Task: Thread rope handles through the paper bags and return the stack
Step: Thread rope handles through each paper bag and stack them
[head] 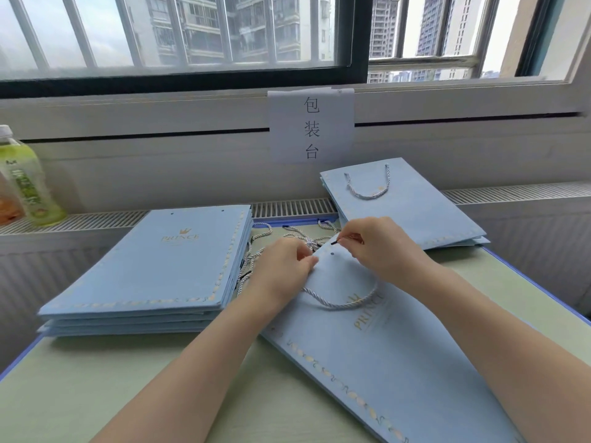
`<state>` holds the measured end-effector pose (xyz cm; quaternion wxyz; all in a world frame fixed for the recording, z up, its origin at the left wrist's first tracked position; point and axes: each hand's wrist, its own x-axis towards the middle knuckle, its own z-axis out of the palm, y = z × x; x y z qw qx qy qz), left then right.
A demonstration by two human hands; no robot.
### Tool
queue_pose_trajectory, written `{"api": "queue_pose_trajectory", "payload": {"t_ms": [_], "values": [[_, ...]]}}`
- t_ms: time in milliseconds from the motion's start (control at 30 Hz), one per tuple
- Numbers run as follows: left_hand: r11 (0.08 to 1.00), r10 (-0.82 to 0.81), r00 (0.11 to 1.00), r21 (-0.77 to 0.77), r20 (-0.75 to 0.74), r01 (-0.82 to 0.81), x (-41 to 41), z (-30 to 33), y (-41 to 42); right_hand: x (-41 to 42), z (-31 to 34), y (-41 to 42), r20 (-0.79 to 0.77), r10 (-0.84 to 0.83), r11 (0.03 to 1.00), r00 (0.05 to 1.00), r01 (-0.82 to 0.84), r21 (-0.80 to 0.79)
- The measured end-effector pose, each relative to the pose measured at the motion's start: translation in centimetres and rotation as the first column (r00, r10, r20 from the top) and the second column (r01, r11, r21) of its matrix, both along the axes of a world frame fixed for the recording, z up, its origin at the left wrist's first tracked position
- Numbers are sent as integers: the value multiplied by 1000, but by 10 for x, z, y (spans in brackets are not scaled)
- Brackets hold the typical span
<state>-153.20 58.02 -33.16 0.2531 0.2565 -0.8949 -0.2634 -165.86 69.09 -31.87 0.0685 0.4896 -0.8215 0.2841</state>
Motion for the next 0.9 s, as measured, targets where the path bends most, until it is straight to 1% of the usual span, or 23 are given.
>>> {"api": "queue_pose_trajectory", "payload": {"t_ms": [67, 133, 233, 333, 433, 467, 533, 600, 667, 733, 800, 900], "values": [[999, -25, 999, 25, 30, 24, 0, 2, 2, 3, -1, 0, -91, -1, 998, 996, 7, 63], [996, -31, 999, 90, 42, 27, 2, 6, 0, 7, 1, 2, -177, 25, 992, 984, -3, 124], [959, -37, 999, 280, 24, 29, 7, 14, -4, 16, 9, 6, -240, 79, 983, 968, -36, 180], [884, -37, 999, 465, -13, 39, 14, 23, -12, 24, 17, 5, -319, 103, 977, 942, -36, 208], [764, -69, 997, 640, -44, 81, 18, 29, -19, 30, 19, 4, -371, 132, 971, 919, -45, 235], [742, -83, 996, 664, -42, 89, 19, 30, -21, 30, 18, 3, -369, 150, 968, 917, -60, 243], [736, -116, 993, 670, -17, 98, 18, 31, -25, 28, 14, 2, -340, 176, 967, 924, -98, 236], [731, -161, 987, 673, 9, 113, 16, 31, -27, 24, 10, 0, -298, 188, 975, 936, -141, 174], [696, -240, 971, 701, 22, 156, 14, 29, -30, 20, 8, -1, -250, 203, 978, 947, -184, 101], [658, -313, 950, 726, 22, 200, 13, 25, -32, 21, 5, -2, -235, 215, 975, 948, -196, 101], [648, -344, 938, 732, 35, 210, 12, 21, -36, 22, 2, -4, -236, 233, 971, 943, -215, 102], [607, -389, 920, 763, 41, 223, 13, 16, -38, 21, 1, -6, -211, 240, 970, 948, -242, 18]]}}
